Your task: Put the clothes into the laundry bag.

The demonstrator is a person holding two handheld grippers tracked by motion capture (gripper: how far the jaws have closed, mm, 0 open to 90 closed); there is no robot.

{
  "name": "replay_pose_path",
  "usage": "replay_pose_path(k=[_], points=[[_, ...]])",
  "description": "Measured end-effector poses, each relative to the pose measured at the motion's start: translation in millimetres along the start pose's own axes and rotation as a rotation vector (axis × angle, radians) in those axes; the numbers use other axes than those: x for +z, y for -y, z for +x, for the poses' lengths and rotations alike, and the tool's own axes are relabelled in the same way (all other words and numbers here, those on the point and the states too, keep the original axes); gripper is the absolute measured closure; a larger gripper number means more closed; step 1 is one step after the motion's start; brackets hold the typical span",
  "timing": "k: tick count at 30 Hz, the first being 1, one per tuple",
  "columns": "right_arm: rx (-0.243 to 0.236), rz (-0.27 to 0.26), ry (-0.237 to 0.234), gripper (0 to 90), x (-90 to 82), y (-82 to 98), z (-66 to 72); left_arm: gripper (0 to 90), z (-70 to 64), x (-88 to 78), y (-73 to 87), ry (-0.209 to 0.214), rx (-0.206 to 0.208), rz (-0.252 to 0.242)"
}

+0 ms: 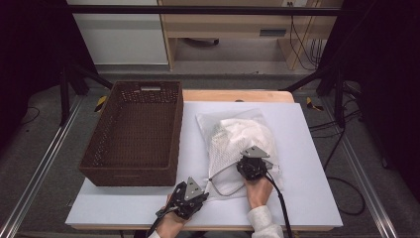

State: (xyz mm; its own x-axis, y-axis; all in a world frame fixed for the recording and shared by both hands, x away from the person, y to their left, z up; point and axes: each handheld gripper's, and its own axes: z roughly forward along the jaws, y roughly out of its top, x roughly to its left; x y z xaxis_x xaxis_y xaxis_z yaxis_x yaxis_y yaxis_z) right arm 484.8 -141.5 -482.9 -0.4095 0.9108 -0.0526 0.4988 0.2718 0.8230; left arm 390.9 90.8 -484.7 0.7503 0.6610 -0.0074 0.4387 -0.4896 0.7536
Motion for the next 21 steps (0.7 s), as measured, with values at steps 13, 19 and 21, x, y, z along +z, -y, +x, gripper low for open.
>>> replay_pose_path(k=[13, 19, 21], points=[[-0.020, -0.087, -0.119, 53.4, -72.7, 24.0, -12.7, 86.9, 1.5, 0.8, 0.2, 0.006, -0.018, -0.006], [0.059, -0.090, 0.056, 40.5, -100.1, 39.8, -58.6, 86.1, 1.6, 1.1, 0.0, 0.004, -0.018, -0.007], [0.095, -0.045, 0.060, 41.0, -93.3, 46.2, -69.6, 86.1, 1.9, 1.4, -0.1, 0.004, -0.019, -0.008]])
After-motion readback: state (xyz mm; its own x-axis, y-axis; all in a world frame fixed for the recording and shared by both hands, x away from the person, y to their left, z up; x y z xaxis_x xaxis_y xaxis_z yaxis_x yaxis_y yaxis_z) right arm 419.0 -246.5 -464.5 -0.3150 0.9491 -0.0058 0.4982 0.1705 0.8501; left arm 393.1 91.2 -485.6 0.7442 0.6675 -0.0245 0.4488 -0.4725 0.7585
